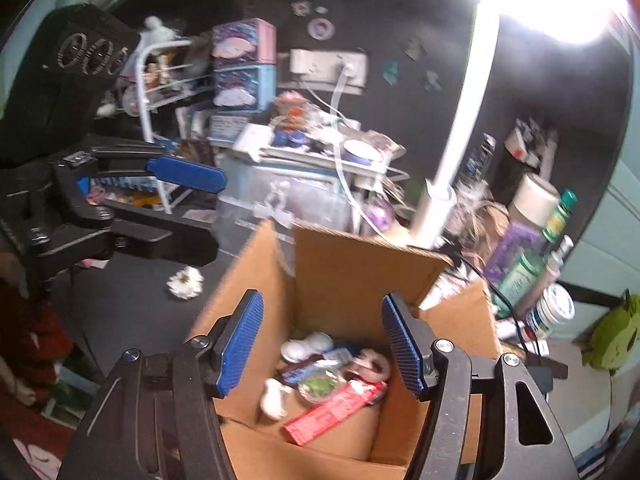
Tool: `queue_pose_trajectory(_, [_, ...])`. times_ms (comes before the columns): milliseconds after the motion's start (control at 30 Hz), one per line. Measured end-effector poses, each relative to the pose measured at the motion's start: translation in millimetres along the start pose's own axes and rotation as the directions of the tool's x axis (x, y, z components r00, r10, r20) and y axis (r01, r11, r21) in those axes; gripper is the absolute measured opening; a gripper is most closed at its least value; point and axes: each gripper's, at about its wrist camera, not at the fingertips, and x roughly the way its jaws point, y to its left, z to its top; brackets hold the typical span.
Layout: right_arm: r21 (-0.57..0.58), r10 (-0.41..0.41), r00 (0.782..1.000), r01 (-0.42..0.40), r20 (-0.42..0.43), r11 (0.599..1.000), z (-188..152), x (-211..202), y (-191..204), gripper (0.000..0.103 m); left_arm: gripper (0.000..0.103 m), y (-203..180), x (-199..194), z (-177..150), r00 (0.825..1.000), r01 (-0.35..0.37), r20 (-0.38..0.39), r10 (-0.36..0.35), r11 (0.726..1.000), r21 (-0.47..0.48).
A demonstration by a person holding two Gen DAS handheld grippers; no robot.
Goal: Organize objects
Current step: 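Move the right tool back to the desk and grasp the white flower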
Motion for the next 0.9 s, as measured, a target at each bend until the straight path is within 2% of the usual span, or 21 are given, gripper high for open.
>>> queue_pose_trajectory(100, [-0.051, 0.052, 0.999, -0.052, 0.012, 0.997, 8, -1, 27, 0.059, 0.084, 15, -17, -19, 0.999, -0.028, 0.015, 0.029, 0.999, -0.019])
queue_pose_trajectory(233, [-0.122, 0.133, 0.991, -0.132, 0.000, 0.984, 14, 9, 73, 0.059, 0.084, 42, -37, -50, 0.994, -0.105, 0.029, 0.107, 0.992, -0.067])
queue_pose_trajectory(367, [-0.175, 0.240, 0.969, -0.246, -0.058, 0.953, 12, 31, 120, 0.059, 0.084, 72, -50, -86, 0.981, -0.188, 0.016, 0.191, 0.975, -0.118])
queue_pose_trajectory(467, [-0.176, 0.289, 0.950, -0.307, -0.120, 0.935, 5, 59, 148, 0.059, 0.084, 94, -54, -113, 0.969, -0.247, -0.008, 0.249, 0.957, -0.149])
queue_pose_trajectory(567, [-0.154, 0.304, 0.936, -0.332, -0.177, 0.931, -6, 96, 165, 0.060, 0.084, 113, -55, -139, 0.962, -0.274, -0.035, 0.272, 0.945, -0.177])
queue_pose_trajectory(667, [-0.141, 0.300, 0.927, -0.335, -0.225, 0.932, -19, 136, 176, 0.067, 0.084, 130, -53, -161, 0.958, -0.285, -0.059, 0.279, 0.935, -0.210])
queue_pose_trajectory(767, [-0.135, 0.278, 0.928, -0.317, -0.247, 0.939, -26, 170, 179, 0.069, 0.084, 141, -51, -178, 0.956, -0.294, -0.079, 0.283, 0.929, -0.226])
queue_pose_trajectory(867, [-0.171, 0.250, 0.937, -0.296, -0.243, 0.940, -30, 199, 184, 0.084, 0.084, 148, -52, -189, 0.960, -0.281, -0.077, 0.270, 0.927, -0.247])
queue_pose_trajectory(900, [-0.180, 0.237, 0.941, -0.284, -0.241, 0.942, -30, 204, 183, 0.084, 0.084, 150, -52, -191, 0.961, -0.276, -0.076, 0.266, 0.928, -0.252])
